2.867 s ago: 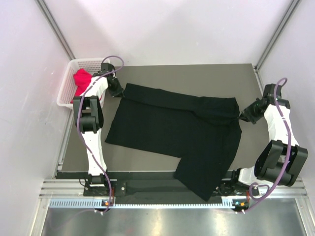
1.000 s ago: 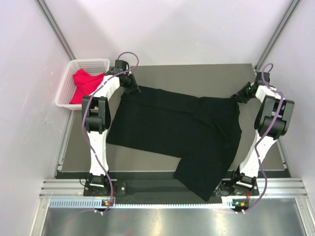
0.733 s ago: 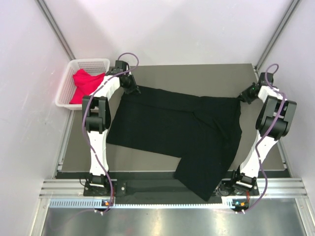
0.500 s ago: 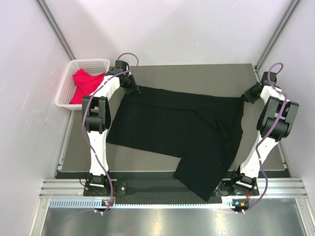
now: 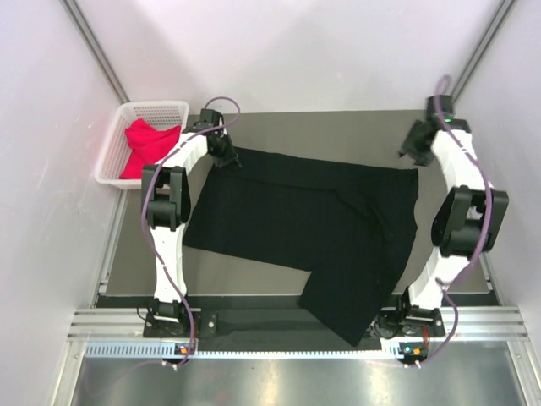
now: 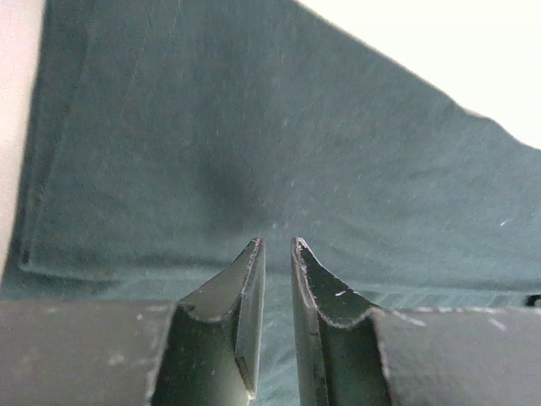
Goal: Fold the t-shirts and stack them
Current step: Fold the tshirt
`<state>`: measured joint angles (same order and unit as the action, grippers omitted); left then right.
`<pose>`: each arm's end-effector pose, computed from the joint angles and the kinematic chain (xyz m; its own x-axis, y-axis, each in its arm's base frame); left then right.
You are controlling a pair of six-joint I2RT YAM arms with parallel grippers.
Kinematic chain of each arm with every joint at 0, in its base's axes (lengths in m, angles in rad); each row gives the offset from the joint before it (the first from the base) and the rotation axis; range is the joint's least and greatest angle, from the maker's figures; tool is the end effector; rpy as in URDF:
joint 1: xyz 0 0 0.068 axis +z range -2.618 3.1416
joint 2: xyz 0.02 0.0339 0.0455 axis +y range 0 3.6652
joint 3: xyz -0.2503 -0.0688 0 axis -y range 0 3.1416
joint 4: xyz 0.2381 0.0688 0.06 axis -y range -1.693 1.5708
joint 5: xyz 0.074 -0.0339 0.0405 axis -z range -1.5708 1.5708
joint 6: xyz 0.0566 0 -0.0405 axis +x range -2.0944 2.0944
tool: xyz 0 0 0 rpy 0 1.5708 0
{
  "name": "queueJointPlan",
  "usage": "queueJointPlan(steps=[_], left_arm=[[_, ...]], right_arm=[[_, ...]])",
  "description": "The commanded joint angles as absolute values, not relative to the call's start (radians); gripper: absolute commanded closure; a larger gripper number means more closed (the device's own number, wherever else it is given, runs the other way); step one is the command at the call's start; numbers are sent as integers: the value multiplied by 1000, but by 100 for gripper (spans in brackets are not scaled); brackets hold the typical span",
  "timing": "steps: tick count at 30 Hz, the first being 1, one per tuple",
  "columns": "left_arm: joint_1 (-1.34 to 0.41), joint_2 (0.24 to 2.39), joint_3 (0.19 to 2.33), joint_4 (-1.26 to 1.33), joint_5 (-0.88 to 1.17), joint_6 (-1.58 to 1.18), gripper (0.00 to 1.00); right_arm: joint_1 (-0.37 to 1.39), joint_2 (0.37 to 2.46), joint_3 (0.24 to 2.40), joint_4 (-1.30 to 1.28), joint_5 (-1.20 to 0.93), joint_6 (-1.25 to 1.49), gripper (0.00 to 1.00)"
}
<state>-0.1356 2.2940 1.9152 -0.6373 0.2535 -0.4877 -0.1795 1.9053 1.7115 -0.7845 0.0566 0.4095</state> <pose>0.4904 -0.0812 0.1594 -0.8667 -0.3396 -0.3654 -0.1635 0.8854 -0.4351 0.4129 -0.0782 0.2547 -0.6654 0.5247 -0.5309 0.5170 0.8370 0.1793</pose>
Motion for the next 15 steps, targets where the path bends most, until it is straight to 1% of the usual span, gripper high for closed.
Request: queueJointPlan(steps=[1,3,4,6,7,9,11,12,13,15], left_arm=[[-146,2194,1878,-646,241,-488,76],[-147,2178,1862,-643,241,-489,76],[-147,2169,1852,-643,245,-489,77],[-149,2157,1839,-641,250,-489,77],[-150,2145,1826,-641,252,-489,77],[-156,2129,1806,-627,252,-489,77],[-161,2115,1784,-620,258,-491,77],[-163,2112,1781,-620,262,-491,77],[-164,2105,1773,-620,262,-491,77],[-167,2099,1769,-615,264,-489,77]], right_arm=[[-8,1711,1594,-879,74,315,54],[93,1634,1481,-844,57,288,65],[162,1614,1415,-832,55,282,73],[222,1571,1358,-804,61,264,79],[266,1560,1297,-793,58,261,84],[296,1554,1244,-770,41,259,85],[333,1562,1200,-750,44,250,81],[344,1568,1189,-746,49,247,78],[360,1586,1181,-729,52,242,73],[365,1630,1172,-724,60,230,67]])
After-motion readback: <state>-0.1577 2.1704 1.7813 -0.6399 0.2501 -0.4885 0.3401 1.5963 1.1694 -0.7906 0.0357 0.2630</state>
